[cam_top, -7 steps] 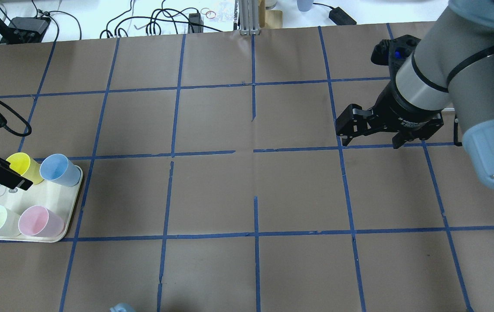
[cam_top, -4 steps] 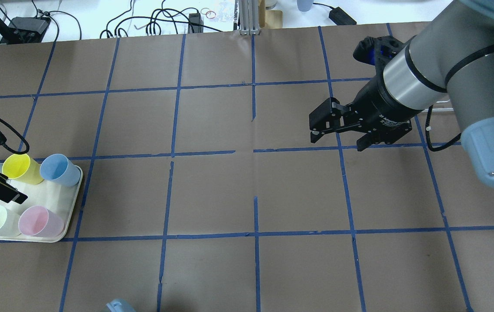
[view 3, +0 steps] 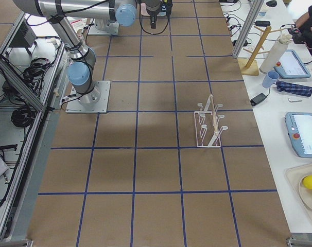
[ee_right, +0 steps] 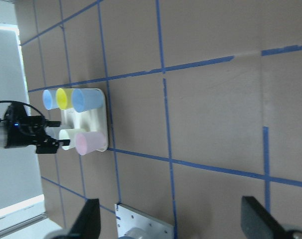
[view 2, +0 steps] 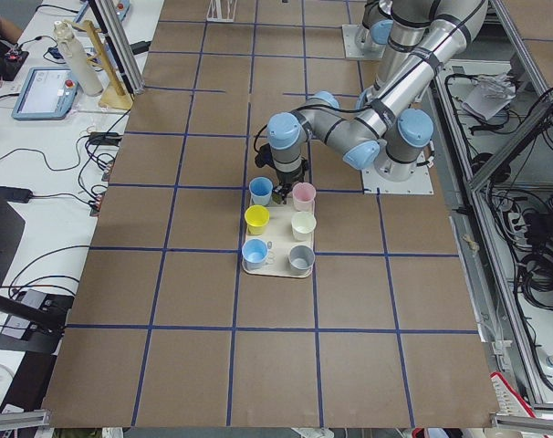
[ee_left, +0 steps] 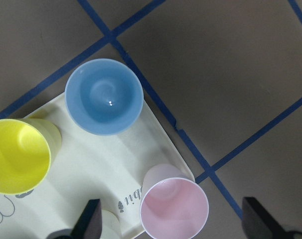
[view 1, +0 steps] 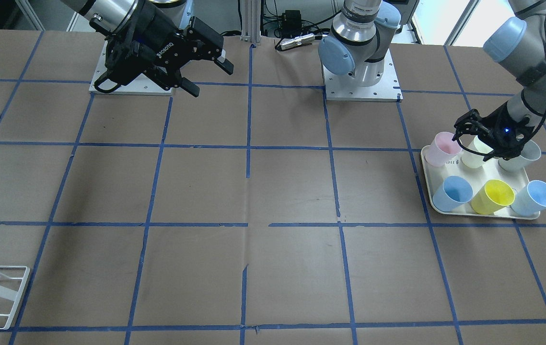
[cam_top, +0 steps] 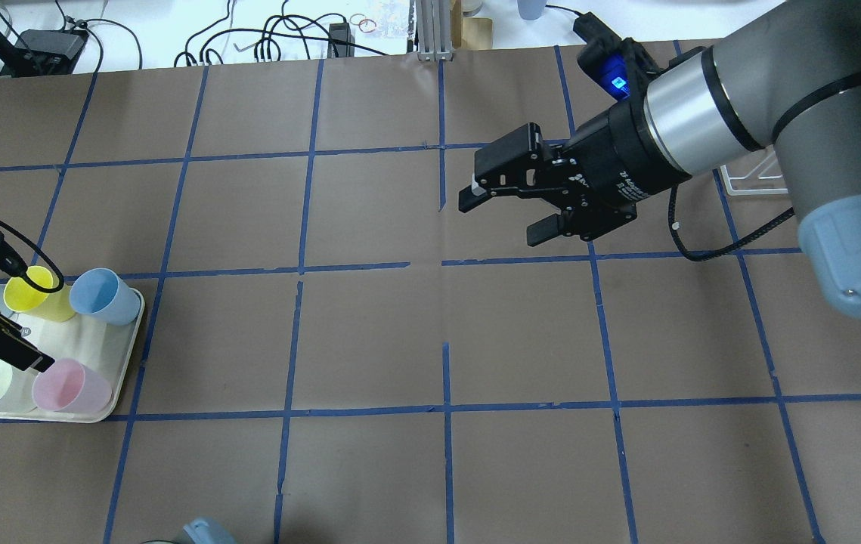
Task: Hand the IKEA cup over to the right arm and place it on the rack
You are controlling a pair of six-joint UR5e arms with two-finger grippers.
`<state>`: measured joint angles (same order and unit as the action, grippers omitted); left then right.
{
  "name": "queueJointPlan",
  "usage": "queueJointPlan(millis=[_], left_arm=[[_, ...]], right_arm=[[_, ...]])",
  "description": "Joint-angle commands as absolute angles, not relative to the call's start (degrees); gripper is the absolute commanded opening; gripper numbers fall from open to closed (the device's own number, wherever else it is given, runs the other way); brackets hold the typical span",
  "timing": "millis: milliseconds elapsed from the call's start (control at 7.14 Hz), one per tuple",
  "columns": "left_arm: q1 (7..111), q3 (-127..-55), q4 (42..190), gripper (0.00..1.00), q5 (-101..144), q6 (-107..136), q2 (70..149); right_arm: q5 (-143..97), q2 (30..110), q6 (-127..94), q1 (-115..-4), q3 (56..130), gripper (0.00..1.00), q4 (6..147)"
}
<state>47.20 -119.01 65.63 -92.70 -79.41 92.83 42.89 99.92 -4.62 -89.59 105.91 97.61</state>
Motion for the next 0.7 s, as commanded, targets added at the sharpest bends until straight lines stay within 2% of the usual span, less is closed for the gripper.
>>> queueJointPlan(millis=[0, 561], left_arm=[[46.58, -122.51, 60.66, 1.0, -92.72, -80.59, 92.99], [45.36, -124.98, 57.31, 1.0, -92.46, -82.97, 93.08]], right_arm=[[28.99, 98.18, -2.31, -87.9, 108.26, 1.0, 97.47], [11.65, 97.38, 5.0, -86.4, 114.51, 1.0, 97.03]])
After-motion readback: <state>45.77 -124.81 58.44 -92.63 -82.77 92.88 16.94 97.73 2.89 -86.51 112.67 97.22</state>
